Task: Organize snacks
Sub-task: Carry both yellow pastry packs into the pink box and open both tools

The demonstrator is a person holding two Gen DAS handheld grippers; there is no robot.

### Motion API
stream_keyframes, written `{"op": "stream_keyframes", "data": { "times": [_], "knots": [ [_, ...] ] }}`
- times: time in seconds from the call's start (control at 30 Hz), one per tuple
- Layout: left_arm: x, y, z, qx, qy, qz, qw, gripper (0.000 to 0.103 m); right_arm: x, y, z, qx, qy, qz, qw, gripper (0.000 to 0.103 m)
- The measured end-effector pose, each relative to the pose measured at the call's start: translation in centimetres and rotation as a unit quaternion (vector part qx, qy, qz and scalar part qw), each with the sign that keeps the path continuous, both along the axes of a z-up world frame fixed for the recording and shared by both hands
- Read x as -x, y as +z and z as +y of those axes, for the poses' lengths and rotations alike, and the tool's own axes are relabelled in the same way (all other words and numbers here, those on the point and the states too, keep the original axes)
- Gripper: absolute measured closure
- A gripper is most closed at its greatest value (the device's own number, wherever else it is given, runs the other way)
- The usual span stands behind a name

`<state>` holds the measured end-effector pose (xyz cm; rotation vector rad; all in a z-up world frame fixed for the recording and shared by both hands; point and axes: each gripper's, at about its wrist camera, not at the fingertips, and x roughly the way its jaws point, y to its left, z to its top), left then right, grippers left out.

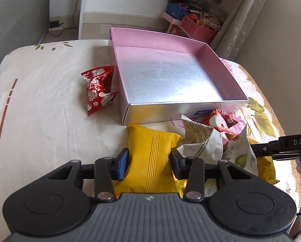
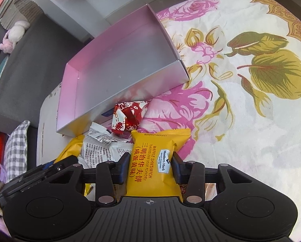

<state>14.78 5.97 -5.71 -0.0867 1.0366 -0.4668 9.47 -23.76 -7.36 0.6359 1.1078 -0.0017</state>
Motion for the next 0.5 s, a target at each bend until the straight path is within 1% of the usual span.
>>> {"op": "stream_keyframes", "data": {
  "times": [0.23,0.5],
  "knots": [
    [0.5,0.6,0.1,-0.004,0.012,0.0,0.9999,0.065,0.4,0.7,0.2,0.011,0.0,-0.008,1.0,0.063],
    [1.4,2.4,0.2,0.0,0.02,-0.021,0.9996,0.066,1.0,2.6,-0.7,0.009,-0.015,-0.038,0.999,0.064]
  ]
}}
